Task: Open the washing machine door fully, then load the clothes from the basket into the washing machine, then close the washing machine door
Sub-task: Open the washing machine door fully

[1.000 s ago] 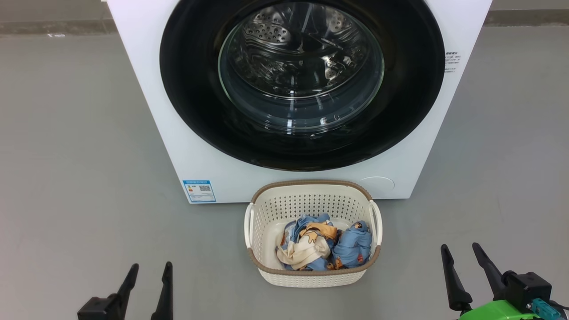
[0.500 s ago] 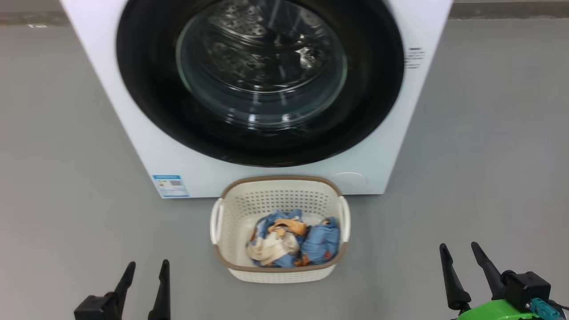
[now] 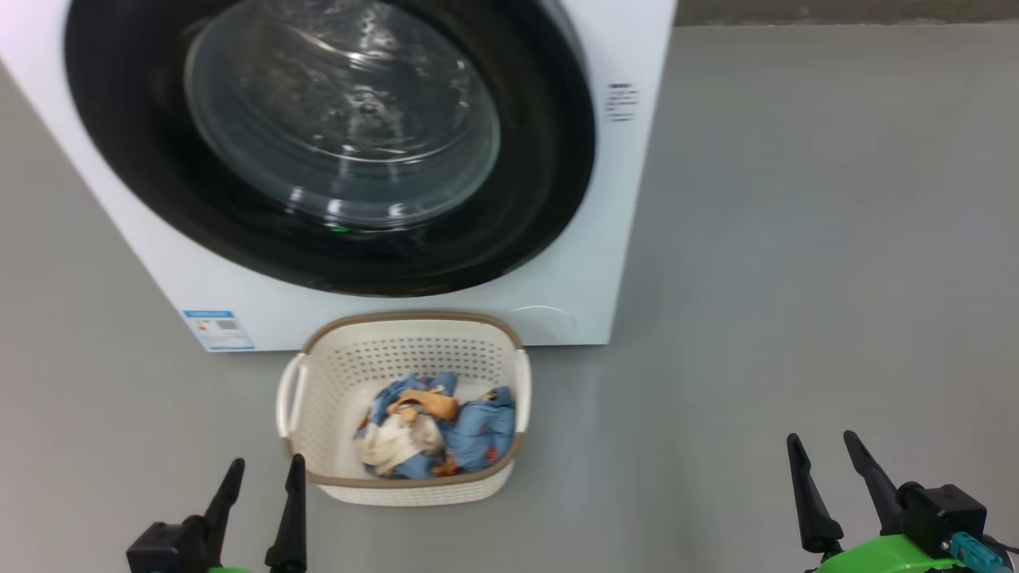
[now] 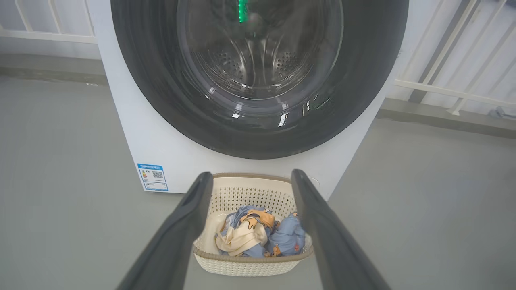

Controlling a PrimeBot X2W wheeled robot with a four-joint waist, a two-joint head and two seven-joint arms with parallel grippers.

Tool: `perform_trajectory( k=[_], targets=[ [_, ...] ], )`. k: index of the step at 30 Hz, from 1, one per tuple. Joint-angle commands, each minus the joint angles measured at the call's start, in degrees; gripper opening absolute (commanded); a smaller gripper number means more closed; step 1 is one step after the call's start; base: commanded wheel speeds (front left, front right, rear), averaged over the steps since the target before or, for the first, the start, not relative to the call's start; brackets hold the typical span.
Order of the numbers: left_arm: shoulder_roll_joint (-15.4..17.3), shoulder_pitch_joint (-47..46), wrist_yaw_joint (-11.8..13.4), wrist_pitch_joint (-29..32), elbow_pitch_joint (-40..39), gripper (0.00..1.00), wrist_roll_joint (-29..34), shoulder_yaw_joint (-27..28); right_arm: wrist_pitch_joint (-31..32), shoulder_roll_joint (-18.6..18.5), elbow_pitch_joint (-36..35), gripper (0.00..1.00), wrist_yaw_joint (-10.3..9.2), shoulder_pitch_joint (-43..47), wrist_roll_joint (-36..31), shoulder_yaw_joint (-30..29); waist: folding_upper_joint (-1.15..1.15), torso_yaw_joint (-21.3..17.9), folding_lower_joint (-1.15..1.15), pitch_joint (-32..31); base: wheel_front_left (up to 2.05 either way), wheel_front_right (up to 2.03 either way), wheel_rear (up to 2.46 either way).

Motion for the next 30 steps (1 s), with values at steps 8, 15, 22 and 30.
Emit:
perform_trajectory(
  k=[8,15,22,30],
  targets=[
    [1.51,-2.36,-0.15,-0.6,-1.2,1.0,-1.13,1.26,-0.73,-0.22,-1.4,1.0,0.08,-1.63,-0.89,1.51,0.0,0.12,0.0,-0.16,0.73,0.73,-1.45],
    [1.36,-2.3,-0.15,-0.6,-0.86,1.0,-1.53,0.76,-0.73,-0.23,-0.83,1.0,0.08,-1.79,-0.72,2.08,0.0,0.36,0.0,-0.27,0.15,0.15,-0.31],
    [1.15,-1.92,-0.15,-0.6,-0.8,1.0,-1.86,0.12,-0.73,-0.16,-0.09,0.13,0.08,-3.22,3.27,3.25,0.0,0.6,0.0,-0.27,0.0,0.0,0.0],
    [0.78,-2.42,-0.15,-0.6,-0.93,1.0,-2.16,-0.5,-0.73,0.0,1.21,0.0,0.08,-8.99,16.54,5.96,0.0,1.26,0.0,1.09,0.0,0.0,0.0]
  ],
)
